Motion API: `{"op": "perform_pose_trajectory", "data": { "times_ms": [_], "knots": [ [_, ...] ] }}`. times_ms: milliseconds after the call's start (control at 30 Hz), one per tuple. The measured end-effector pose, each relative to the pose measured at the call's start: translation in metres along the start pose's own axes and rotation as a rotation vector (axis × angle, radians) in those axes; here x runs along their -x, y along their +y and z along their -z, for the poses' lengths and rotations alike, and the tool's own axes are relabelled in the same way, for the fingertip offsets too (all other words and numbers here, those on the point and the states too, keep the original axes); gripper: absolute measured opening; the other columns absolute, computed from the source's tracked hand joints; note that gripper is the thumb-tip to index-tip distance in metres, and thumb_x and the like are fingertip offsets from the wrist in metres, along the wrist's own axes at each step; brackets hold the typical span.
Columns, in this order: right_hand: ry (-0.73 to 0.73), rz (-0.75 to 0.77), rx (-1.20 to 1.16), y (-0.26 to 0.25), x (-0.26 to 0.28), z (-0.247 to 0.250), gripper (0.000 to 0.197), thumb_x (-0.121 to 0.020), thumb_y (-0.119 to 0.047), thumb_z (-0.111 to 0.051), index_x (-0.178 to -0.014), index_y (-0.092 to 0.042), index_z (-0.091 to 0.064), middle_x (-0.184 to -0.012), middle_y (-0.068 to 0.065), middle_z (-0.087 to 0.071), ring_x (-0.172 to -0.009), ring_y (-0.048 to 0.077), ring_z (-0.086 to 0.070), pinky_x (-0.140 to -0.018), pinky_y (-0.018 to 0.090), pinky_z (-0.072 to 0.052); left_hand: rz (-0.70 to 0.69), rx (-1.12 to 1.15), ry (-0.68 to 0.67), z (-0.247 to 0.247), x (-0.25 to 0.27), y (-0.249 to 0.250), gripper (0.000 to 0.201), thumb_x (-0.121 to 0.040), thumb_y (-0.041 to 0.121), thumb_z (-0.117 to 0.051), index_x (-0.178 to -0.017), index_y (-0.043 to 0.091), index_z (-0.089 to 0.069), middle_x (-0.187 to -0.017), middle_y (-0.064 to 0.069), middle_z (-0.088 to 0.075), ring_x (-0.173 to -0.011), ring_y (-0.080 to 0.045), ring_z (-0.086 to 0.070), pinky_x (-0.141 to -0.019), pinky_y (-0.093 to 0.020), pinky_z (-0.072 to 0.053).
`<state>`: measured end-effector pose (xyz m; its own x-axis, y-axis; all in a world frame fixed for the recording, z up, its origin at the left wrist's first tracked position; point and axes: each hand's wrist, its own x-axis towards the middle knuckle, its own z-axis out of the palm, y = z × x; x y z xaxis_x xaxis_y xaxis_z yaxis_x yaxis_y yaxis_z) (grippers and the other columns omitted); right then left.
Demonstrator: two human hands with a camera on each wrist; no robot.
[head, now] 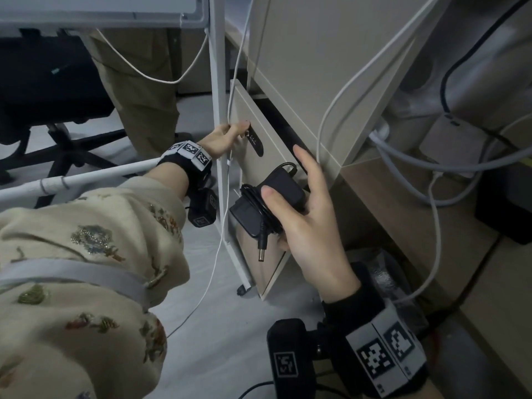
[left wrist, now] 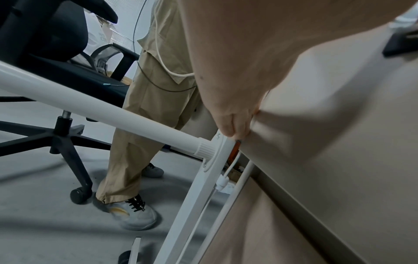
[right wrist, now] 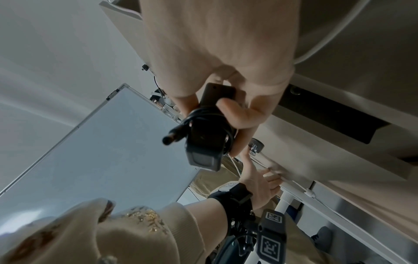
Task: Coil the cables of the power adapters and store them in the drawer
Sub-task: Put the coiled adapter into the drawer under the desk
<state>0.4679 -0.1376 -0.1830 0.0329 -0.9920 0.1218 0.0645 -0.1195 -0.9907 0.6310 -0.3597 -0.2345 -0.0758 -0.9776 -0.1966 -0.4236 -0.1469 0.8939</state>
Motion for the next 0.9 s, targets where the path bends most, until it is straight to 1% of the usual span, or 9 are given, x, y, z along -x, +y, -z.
{"op": "perform_pose_trajectory", "data": {
  "times_ms": [133, 233, 333, 400, 500, 633, 733, 800, 900],
  "knots": [
    [-0.003, -0.021, 0.002, 0.001, 0.0, 0.003, 0.061, -0.082, -0.032, -0.069, -0.135, -0.048, -0.043, -0.138, 0.005, -0.051, -0.13, 0.022, -0.05, -0.103, 0.046, -0.048, -0.011, 0.013, -0.086, 0.001, 0.001, 0.003, 0.105, -0.079, 0.084, -0.04, -0.146, 0.003, -0.037, -0.152, -0.018, -0.039, -0.14, -0.032, -0.038, -0.119, -0.041, -0.024],
    [-0.004, -0.025, -0.016, -0.001, 0.002, 0.004, 0.058, -0.088, -0.02, -0.068, -0.137, -0.041, -0.044, -0.13, 0.006, -0.055, -0.12, 0.019, -0.058, -0.101, 0.041, -0.051, -0.023, 0.006, -0.093, 0.005, -0.027, -0.017, 0.104, -0.069, 0.082, -0.039, -0.143, 0.008, -0.045, -0.148, -0.017, -0.046, -0.137, -0.032, -0.042, -0.118, -0.046, -0.029],
    [-0.007, -0.041, -0.028, 0.0, 0.001, 0.003, 0.058, -0.086, -0.021, -0.068, -0.135, -0.042, -0.045, -0.138, 0.008, -0.05, -0.124, 0.02, -0.056, -0.101, 0.041, -0.05, -0.004, 0.009, -0.179, 0.016, -0.08, -0.06, 0.126, -0.056, 0.097, -0.053, -0.144, 0.008, -0.043, -0.142, -0.013, -0.053, -0.13, -0.028, -0.051, -0.116, -0.049, -0.032],
    [-0.009, -0.057, -0.033, 0.0, 0.001, 0.002, 0.058, -0.086, -0.022, -0.068, -0.135, -0.041, -0.045, -0.138, 0.01, -0.05, -0.125, 0.02, -0.055, -0.101, 0.04, -0.051, 0.006, -0.02, -0.202, 0.021, -0.096, -0.073, 0.131, -0.05, 0.098, -0.057, -0.14, 0.003, -0.046, -0.137, -0.02, -0.055, -0.126, -0.035, -0.053, -0.114, -0.051, -0.034],
    [-0.032, -0.071, -0.064, -0.002, 0.003, 0.002, 0.054, -0.092, -0.009, -0.064, -0.135, -0.035, -0.044, -0.122, 0.007, -0.059, -0.11, 0.016, -0.064, -0.096, 0.033, -0.054, -0.001, -0.068, -0.214, 0.02, -0.051, -0.041, 0.125, -0.042, 0.102, -0.051, -0.12, 0.004, -0.057, -0.122, -0.023, -0.058, -0.119, -0.04, -0.054, -0.113, -0.051, -0.035],
    [-0.007, -0.074, -0.048, -0.001, 0.002, 0.002, 0.055, -0.092, -0.009, -0.064, -0.136, -0.033, -0.045, -0.105, -0.007, -0.061, -0.105, 0.013, -0.064, -0.094, 0.03, -0.054, -0.026, 0.023, -0.197, 0.018, -0.008, -0.008, 0.125, -0.051, 0.083, -0.051, -0.139, -0.005, -0.042, -0.136, -0.031, -0.047, -0.12, -0.034, -0.051, -0.116, -0.044, -0.033],
    [-0.013, -0.087, -0.031, 0.002, 0.001, 0.002, 0.056, -0.09, -0.014, -0.067, -0.137, -0.036, -0.045, -0.111, -0.003, -0.062, -0.108, 0.015, -0.064, -0.096, 0.035, -0.054, -0.036, 0.049, -0.175, 0.017, 0.011, 0.006, 0.117, -0.057, 0.076, -0.051, -0.141, -0.005, -0.039, -0.117, -0.015, -0.054, -0.11, -0.023, -0.054, -0.116, -0.041, -0.034],
    [-0.012, -0.097, -0.011, 0.003, 0.0, 0.001, 0.057, -0.086, -0.025, -0.07, -0.134, -0.044, -0.046, -0.118, -0.003, -0.062, -0.114, 0.017, -0.062, -0.1, 0.044, -0.051, -0.006, 0.063, -0.176, 0.019, 0.012, 0.002, 0.112, -0.066, 0.076, -0.053, -0.146, 0.0, -0.034, -0.134, -0.013, -0.049, -0.126, -0.025, -0.049, -0.115, -0.037, -0.034],
    [-0.02, -0.102, 0.03, 0.003, 0.001, -0.003, 0.057, -0.077, -0.042, -0.071, -0.128, -0.054, -0.047, -0.124, -0.006, -0.06, -0.119, 0.017, -0.058, -0.097, 0.043, -0.05, 0.005, 0.09, -0.176, 0.022, 0.015, -0.002, 0.129, -0.053, 0.086, -0.056, -0.15, 0.005, -0.031, -0.152, -0.012, -0.038, -0.138, -0.025, -0.039, -0.115, -0.034, -0.033]
  ]
}}
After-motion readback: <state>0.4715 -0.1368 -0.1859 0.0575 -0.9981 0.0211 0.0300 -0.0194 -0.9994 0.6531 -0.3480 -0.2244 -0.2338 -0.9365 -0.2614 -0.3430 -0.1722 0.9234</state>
